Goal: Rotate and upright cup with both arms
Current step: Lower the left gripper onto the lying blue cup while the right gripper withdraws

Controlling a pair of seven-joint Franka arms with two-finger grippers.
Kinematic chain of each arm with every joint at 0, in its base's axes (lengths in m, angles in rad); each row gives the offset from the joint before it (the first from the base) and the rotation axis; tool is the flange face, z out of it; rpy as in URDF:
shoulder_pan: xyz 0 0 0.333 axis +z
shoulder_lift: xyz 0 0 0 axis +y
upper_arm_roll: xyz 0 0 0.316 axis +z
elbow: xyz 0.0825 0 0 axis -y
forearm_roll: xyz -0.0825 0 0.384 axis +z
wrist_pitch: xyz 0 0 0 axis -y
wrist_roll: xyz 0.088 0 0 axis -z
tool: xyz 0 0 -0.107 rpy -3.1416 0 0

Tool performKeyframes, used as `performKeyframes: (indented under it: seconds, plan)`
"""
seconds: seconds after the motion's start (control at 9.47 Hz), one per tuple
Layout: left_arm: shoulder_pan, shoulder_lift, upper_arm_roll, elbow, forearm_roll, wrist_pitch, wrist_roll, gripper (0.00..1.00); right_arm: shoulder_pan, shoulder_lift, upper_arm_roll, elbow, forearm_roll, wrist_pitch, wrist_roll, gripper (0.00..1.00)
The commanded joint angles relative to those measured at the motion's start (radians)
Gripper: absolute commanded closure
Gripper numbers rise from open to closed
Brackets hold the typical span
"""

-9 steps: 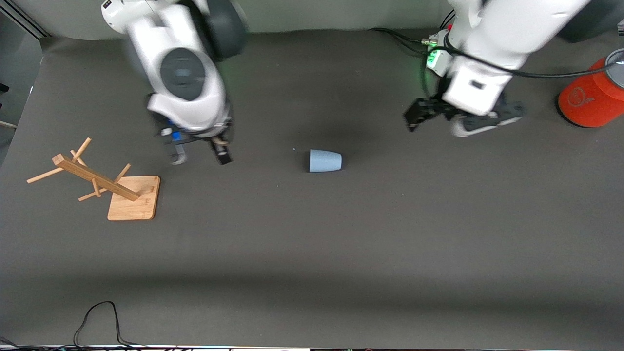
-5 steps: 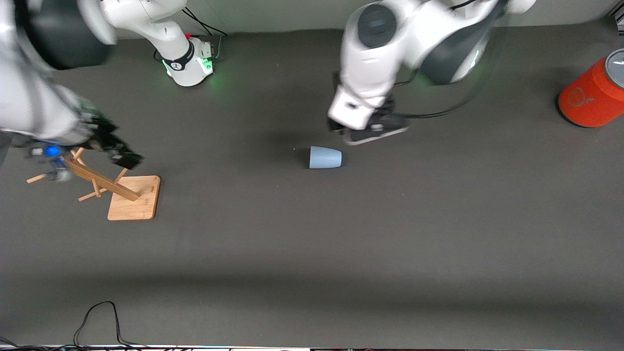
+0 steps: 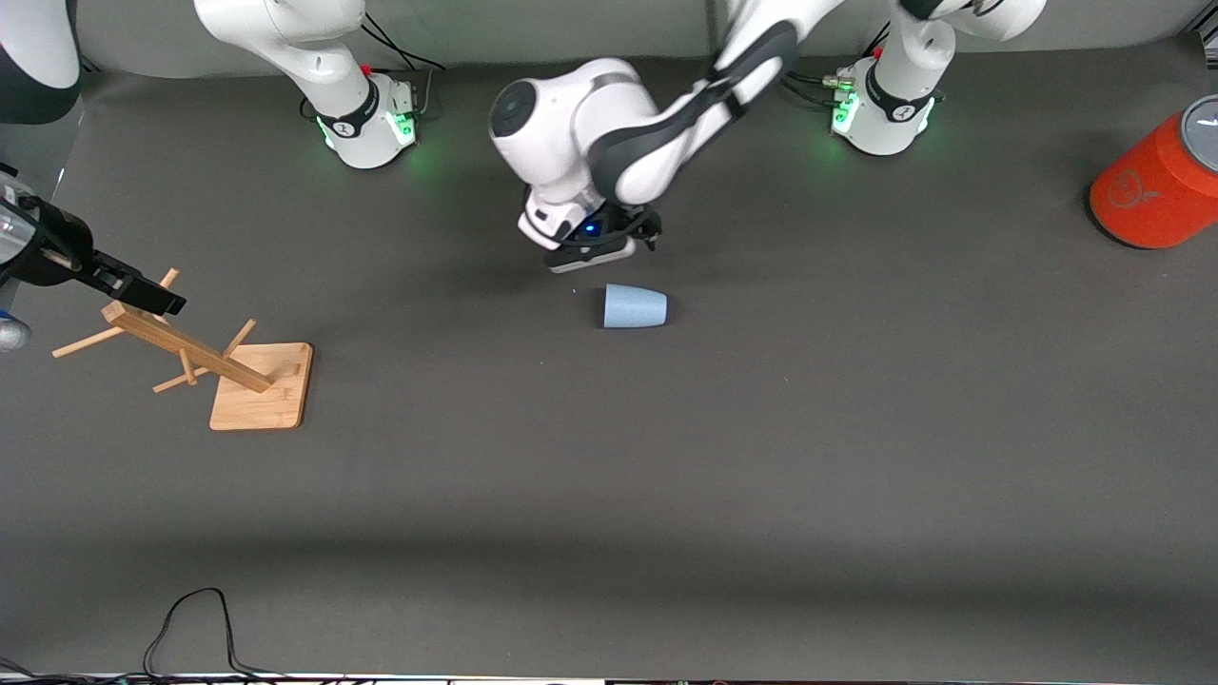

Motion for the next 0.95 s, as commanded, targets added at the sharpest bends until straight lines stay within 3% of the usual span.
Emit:
performKeyframes:
  seconds: [0.0,0.32,0.42,0.53,0.63,0.74,0.85]
  plan:
    - [-0.091,0.113,0.079,0.15,0.052,-0.025,-0.017,0.0,-0.035,-0.028,0.017,-0.032,0.001,0.06,-0.227,0.0]
    - [-0.171,0.172,0.212,0.157,0.052,-0.021,-0.023,0.03,-0.032,-0.019,0.011,-0.028,0.002,0.143,-0.439,0.0]
    - [-0.17,0.182,0.225,0.168,0.052,-0.021,-0.021,0.12,-0.032,-0.014,0.011,-0.029,0.008,0.166,-0.491,0.0]
    - [-0.17,0.185,0.225,0.168,0.053,-0.024,-0.023,0.41,-0.032,-0.016,0.011,-0.029,0.019,0.175,-0.507,0.0]
    - [-0.168,0.184,0.225,0.168,0.05,-0.027,-0.024,0.76,-0.028,-0.02,0.01,-0.028,0.027,0.175,-0.506,0.0]
    - [-0.168,0.184,0.225,0.171,0.05,-0.025,-0.026,1.0,-0.023,-0.024,0.008,-0.028,0.027,0.171,-0.501,0.0]
    - [-0.168,0.182,0.225,0.18,0.049,-0.025,-0.026,1.0,0.003,-0.025,-0.018,-0.028,0.027,0.169,-0.498,0.0]
